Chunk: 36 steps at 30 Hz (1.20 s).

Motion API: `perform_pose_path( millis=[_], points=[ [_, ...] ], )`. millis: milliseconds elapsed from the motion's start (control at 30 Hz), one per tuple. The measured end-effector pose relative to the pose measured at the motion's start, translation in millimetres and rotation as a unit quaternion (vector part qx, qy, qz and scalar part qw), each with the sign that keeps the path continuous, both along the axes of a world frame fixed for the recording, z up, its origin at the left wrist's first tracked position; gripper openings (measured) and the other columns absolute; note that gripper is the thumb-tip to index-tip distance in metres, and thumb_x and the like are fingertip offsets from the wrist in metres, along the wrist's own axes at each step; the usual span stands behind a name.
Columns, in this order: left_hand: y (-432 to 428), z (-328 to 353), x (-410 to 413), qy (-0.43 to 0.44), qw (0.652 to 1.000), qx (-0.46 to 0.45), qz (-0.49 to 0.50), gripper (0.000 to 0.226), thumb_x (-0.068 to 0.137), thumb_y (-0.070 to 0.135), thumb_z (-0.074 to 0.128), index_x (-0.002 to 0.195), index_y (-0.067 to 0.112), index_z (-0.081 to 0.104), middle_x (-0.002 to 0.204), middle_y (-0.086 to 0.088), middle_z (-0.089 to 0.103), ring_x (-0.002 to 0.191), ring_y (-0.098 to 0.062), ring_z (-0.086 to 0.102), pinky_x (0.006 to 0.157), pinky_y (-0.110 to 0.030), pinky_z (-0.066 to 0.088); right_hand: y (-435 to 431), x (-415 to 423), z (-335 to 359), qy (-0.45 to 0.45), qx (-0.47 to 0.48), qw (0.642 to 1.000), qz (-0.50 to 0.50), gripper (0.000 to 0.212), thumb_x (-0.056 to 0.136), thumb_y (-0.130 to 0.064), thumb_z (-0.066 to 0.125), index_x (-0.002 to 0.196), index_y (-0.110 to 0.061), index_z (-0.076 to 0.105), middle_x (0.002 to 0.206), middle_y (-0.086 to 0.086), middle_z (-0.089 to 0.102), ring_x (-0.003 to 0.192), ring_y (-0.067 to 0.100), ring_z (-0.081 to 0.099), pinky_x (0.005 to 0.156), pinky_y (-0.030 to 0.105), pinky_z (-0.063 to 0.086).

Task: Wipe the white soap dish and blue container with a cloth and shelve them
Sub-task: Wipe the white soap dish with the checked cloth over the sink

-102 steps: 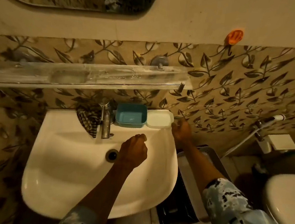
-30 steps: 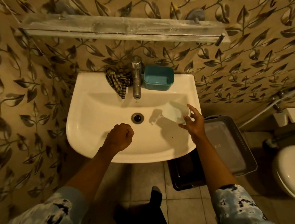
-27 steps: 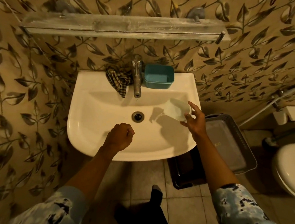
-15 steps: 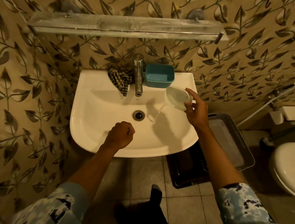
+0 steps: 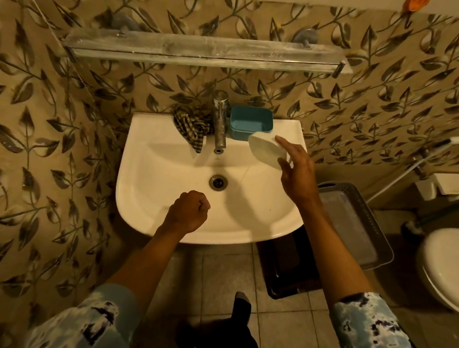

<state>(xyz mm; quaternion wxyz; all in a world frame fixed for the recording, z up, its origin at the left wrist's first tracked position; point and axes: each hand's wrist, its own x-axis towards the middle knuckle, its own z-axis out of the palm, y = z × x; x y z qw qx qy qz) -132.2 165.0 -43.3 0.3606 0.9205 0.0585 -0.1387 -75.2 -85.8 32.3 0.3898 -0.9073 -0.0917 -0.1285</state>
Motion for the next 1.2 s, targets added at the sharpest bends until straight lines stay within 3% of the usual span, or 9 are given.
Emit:
perform_pose_path(
  millis=[33, 167, 500, 867, 1200],
  points=[
    [0, 1, -1, -0.001, 1.0, 0.002, 0.0, 0.019, 0.084, 0.014, 0.051, 0.079, 0.024, 0.066, 0.092, -0.004, 0.071, 0.086, -0.024, 0.067, 0.08, -0.044, 0.056, 1, -2, 0, -0.006, -0.003, 1.0, 0.0, 0.05, 0.091, 0.001, 0.056, 0.137, -0.014, 0.049, 0.131, 0.016, 0.053, 0.12, 0.026, 0.048, 0.097, 0.033, 0.046],
    [4, 2, -2, 0.0, 1.0, 0.007, 0.011, 0.018, 0.083, 0.014, 0.051, 0.081, 0.022, 0.067, 0.092, -0.004, 0.071, 0.086, -0.024, 0.067, 0.08, -0.044, 0.056, 6, -2, 6, -0.081, -0.013, 0.996, -0.018, 0.055, 0.088, 0.004, 0.058, 0.139, -0.012, 0.046, 0.132, 0.019, 0.051, 0.122, 0.028, 0.047, 0.098, 0.032, 0.044],
    [9, 11, -1, -0.006, 1.0, 0.013, 0.01, 0.021, 0.082, 0.015, 0.051, 0.075, 0.029, 0.064, 0.09, -0.004, 0.07, 0.086, -0.025, 0.066, 0.08, -0.044, 0.056, 19, -9, -19, -0.047, -0.073, 0.996, 0.004, 0.059, 0.088, 0.005, 0.058, 0.14, -0.02, 0.045, 0.135, 0.016, 0.05, 0.122, 0.031, 0.051, 0.098, 0.041, 0.05],
    [11, 6, -6, -0.002, 1.0, 0.026, 0.011, 0.019, 0.082, 0.014, 0.052, 0.075, 0.028, 0.063, 0.092, -0.005, 0.069, 0.087, -0.025, 0.066, 0.081, -0.045, 0.055, 19, -19, -30, -0.042, -0.06, 0.997, -0.02, 0.059, 0.087, 0.008, 0.059, 0.139, -0.015, 0.047, 0.135, 0.022, 0.051, 0.122, 0.039, 0.052, 0.099, 0.052, 0.049],
    [12, 3, -3, 0.015, 0.999, 0.041, 0.01, 0.021, 0.081, 0.015, 0.052, 0.072, 0.032, 0.059, 0.095, -0.004, 0.067, 0.087, -0.025, 0.066, 0.081, -0.044, 0.055, 11, -5, -29, -0.017, -0.05, 0.998, -0.033, 0.057, 0.089, 0.005, 0.057, 0.14, -0.017, 0.046, 0.135, 0.016, 0.051, 0.122, 0.032, 0.051, 0.101, 0.047, 0.048]
  ],
)
